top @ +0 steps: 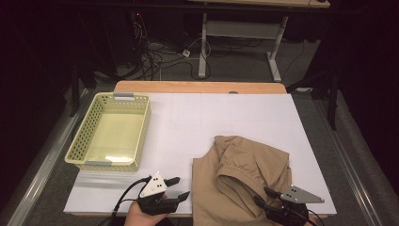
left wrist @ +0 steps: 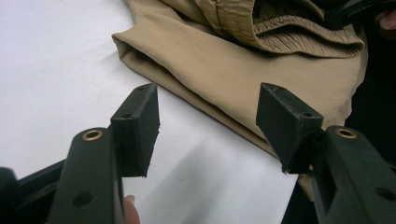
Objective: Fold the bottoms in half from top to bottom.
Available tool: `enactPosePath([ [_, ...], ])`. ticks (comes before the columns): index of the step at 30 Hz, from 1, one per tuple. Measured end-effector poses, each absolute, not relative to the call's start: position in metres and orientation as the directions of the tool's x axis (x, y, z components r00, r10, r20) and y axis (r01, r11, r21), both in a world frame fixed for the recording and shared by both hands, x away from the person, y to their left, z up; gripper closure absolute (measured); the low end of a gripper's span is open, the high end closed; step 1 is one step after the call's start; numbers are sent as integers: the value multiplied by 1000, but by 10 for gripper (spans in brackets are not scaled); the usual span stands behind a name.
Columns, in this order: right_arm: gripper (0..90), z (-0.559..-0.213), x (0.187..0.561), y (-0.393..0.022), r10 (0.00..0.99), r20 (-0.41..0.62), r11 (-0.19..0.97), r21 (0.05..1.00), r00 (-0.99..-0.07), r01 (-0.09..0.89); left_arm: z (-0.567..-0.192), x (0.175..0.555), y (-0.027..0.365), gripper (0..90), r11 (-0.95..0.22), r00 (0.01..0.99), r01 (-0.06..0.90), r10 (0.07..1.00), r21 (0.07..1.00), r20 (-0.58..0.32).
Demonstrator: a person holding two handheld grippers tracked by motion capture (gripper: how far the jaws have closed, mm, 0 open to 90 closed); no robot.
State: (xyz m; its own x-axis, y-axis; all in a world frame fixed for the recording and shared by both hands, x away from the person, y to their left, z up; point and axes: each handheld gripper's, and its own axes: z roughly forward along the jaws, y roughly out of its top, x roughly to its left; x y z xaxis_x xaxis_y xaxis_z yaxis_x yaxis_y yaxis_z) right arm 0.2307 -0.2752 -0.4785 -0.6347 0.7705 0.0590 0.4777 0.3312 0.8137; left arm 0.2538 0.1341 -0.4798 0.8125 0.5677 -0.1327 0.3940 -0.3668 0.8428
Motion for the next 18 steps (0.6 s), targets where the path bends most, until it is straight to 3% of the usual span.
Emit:
enactPosePath([
  [14, 832, -453, 200, -272, 764, -31, 335, 873, -645, 356, -478, 260, 116, 387, -386, 842, 369, 524, 846, -128],
  [18, 826, -450, 189, -268, 755, -36, 337, 878, -655, 340, -477, 261, 107, 387, -400, 860, 345, 496, 849, -116],
])
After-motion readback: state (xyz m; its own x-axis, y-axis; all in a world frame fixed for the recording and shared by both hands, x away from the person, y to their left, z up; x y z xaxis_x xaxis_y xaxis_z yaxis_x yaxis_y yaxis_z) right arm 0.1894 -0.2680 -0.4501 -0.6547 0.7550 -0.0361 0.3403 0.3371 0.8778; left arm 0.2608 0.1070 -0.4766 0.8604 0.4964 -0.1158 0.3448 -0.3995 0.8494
